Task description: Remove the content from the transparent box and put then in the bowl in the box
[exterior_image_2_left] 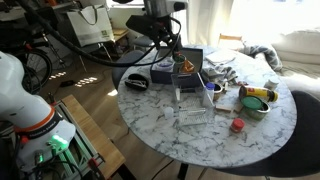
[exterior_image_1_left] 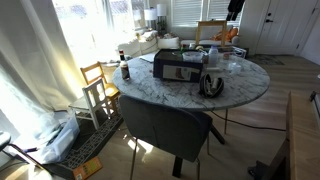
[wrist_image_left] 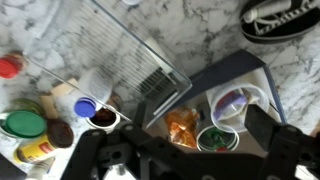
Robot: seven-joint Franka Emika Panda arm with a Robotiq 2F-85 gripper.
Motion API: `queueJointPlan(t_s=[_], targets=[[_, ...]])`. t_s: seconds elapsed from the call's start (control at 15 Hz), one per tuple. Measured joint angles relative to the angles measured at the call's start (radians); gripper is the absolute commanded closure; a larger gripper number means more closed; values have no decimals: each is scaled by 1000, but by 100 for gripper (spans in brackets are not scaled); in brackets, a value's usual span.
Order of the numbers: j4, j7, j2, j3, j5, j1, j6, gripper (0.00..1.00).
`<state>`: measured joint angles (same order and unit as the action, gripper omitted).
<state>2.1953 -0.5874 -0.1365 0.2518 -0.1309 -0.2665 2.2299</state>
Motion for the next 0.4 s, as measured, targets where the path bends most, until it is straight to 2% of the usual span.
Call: queueJointPlan(t_s=[0.27, 0.4], targets=[[44, -3, -96, 66, 228, -58, -63, 0], [56, -12, -126, 86, 267, -74, -84, 0]])
